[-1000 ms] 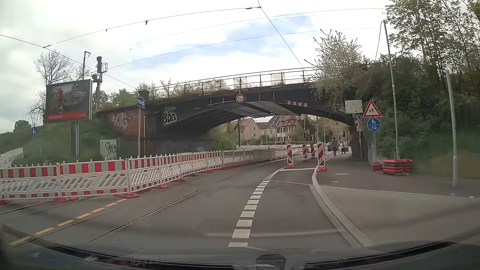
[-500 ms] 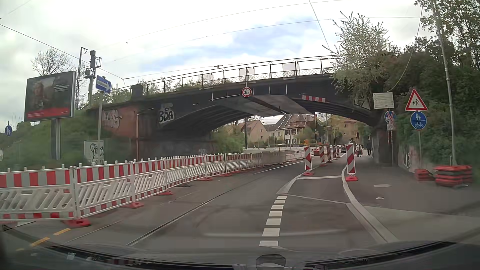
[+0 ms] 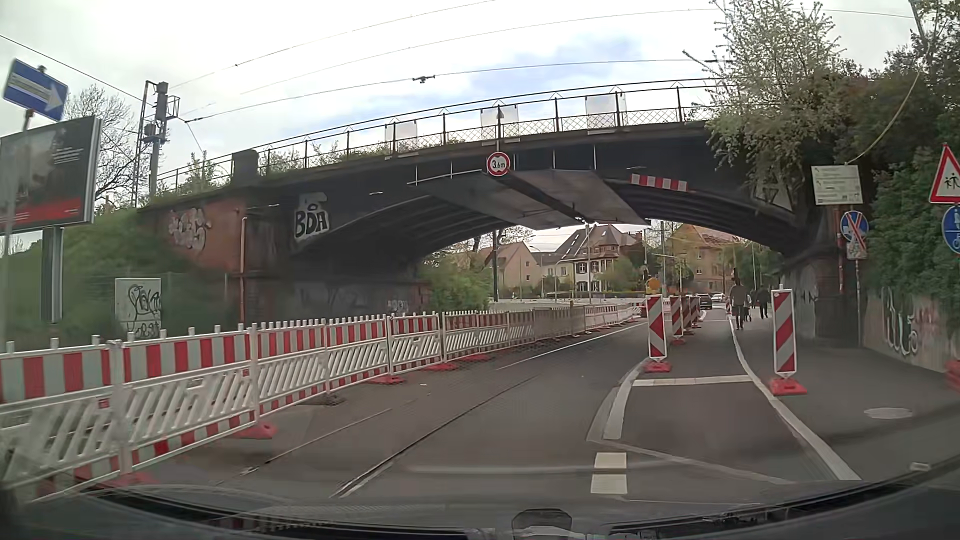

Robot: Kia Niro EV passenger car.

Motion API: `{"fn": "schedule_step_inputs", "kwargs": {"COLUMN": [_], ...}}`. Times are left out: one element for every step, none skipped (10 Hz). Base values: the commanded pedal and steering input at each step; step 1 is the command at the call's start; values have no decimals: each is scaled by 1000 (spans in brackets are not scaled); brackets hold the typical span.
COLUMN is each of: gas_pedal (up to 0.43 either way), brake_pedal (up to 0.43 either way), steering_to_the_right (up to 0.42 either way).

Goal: Follow the waypoints while adhering to traffic rules and regulations

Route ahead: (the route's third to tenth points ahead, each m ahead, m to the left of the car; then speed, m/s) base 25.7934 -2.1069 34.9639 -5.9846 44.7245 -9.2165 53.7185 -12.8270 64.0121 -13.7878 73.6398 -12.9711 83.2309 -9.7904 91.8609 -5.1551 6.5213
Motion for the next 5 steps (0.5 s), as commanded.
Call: {"fn": "schedule_step_inputs", "kwargs": {"gas_pedal": [28,28,28,28,28], "brake_pedal": [0,0,0,0,0], "steering_to_the_right": [9,18,26,38,49]}}
